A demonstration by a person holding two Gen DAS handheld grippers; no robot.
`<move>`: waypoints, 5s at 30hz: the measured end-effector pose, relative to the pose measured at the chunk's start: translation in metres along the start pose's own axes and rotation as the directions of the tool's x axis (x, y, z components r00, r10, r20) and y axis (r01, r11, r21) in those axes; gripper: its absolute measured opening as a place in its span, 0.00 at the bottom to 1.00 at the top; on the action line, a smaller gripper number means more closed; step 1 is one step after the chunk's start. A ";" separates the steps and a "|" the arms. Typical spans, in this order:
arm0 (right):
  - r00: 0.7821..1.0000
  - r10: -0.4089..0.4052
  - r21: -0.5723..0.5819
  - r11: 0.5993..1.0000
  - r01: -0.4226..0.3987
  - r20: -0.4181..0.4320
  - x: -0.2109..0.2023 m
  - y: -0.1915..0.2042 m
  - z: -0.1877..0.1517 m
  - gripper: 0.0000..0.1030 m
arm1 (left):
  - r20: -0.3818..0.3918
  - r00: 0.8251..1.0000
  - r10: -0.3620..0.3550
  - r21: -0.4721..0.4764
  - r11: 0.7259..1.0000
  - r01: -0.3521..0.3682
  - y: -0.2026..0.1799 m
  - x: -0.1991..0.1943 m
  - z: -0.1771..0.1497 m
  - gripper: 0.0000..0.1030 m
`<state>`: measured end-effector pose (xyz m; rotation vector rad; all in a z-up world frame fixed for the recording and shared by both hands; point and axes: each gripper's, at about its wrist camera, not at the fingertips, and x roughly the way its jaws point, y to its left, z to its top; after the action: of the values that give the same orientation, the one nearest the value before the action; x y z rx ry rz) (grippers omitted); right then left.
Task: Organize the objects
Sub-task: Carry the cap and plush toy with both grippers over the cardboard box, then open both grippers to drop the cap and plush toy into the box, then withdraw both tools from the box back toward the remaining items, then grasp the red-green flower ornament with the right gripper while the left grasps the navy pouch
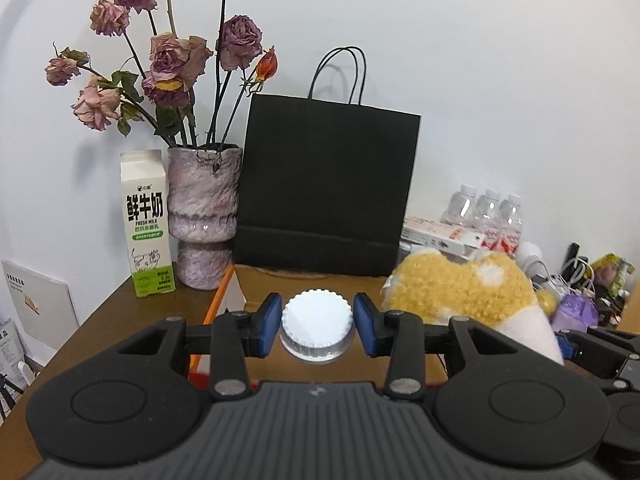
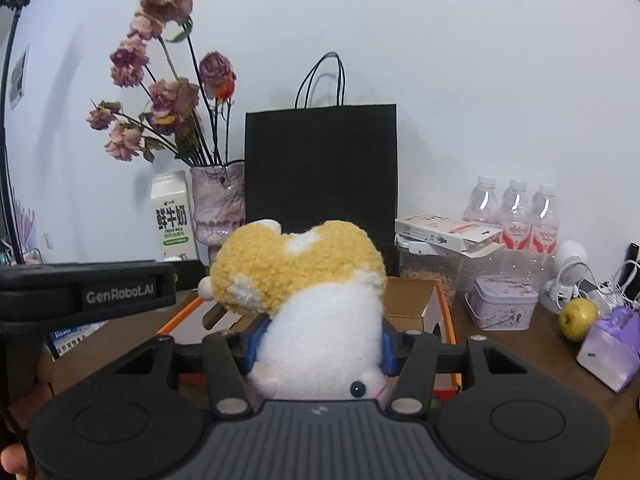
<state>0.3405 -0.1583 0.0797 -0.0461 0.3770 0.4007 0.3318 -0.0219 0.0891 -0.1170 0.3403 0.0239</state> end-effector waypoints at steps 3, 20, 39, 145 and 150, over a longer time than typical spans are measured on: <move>1.000 -0.004 -0.007 1.000 0.003 -0.031 0.019 -0.002 0.008 0.50 | -0.003 1.000 0.010 -0.010 1.000 -0.010 0.004 0.018 0.006 0.39; 0.966 -0.064 -0.058 0.997 0.051 -0.251 0.131 -0.024 0.028 0.50 | -0.134 0.990 0.051 -0.052 0.997 -0.059 0.032 0.126 0.010 0.39; 0.930 -0.088 -0.041 0.996 0.079 -0.358 0.194 -0.037 -0.002 0.67 | -0.257 0.963 0.079 0.004 0.997 -0.080 0.036 0.173 -0.010 0.74; 0.977 0.050 -0.063 0.996 -0.064 -0.206 -0.177 0.057 -0.177 0.83 | -0.186 0.982 0.005 0.010 1.000 -0.004 0.074 -0.200 -0.159 1.00; 0.971 0.082 -0.067 0.993 -0.099 -0.224 -0.169 0.063 -0.180 0.64 | -0.200 0.980 0.002 0.004 1.000 -0.001 0.081 -0.201 -0.164 1.00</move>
<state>0.1090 -0.1844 -0.0236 -0.1504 0.5850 0.5023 0.0849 0.0384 -0.0058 -0.1152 0.5419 0.0126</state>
